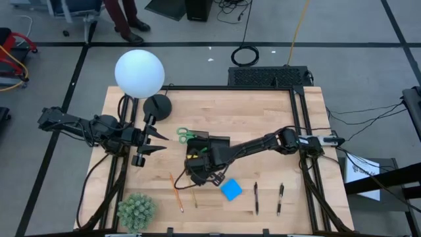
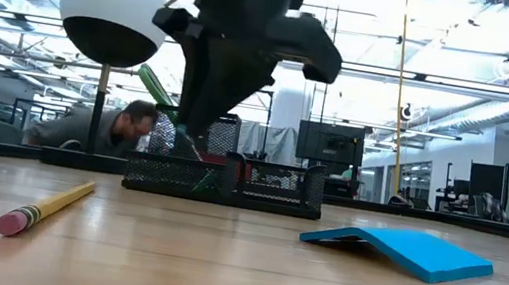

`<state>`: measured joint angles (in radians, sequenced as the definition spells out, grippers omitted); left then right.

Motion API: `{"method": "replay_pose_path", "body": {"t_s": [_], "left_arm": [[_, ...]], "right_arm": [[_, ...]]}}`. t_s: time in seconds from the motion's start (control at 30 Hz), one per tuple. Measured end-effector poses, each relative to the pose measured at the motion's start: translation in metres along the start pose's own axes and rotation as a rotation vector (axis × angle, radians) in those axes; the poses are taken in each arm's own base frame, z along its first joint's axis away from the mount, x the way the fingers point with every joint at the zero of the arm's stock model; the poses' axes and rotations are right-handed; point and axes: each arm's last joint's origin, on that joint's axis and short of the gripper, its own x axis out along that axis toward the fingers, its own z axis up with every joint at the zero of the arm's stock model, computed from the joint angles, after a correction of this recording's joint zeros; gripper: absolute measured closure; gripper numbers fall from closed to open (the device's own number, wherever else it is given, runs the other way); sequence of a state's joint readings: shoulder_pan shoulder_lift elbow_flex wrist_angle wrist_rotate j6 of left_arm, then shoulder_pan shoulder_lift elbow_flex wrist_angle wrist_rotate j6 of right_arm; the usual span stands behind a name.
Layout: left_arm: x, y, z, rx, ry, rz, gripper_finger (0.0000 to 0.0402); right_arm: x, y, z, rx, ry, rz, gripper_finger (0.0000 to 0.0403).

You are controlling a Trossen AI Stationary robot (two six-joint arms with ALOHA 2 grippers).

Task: Pick and place office supplies into organizer
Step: Put the blue binder clip into the black desk organizer

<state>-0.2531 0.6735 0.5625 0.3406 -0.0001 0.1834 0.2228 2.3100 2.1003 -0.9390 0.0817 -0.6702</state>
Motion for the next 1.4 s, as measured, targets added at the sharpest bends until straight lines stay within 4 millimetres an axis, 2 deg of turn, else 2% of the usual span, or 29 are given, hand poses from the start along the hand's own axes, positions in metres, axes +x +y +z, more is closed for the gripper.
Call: {"method": "replay_pose_path", "body": {"t_s": [0.57, 1.0, 1.4], "left_arm": [[0.000, 0.000, 0.000, 0.000, 0.002, -0.002, 0.0270], [0.000, 0.000, 0.000, 0.000, 0.003, -0.002, 0.0270], [0.000, 0.000, 0.000, 0.000, 0.003, -0.002, 0.0270]], "right_arm": [[0.002, -0.040, -0.031, 0.085, 0.008, -0.041, 0.0375], [0.003, -0.063, -0.055, 0.141, 0.026, -0.055, 0.0374], [0.004, -0.072, -0.065, 0.171, 0.030, -0.056, 0.0371]]}}
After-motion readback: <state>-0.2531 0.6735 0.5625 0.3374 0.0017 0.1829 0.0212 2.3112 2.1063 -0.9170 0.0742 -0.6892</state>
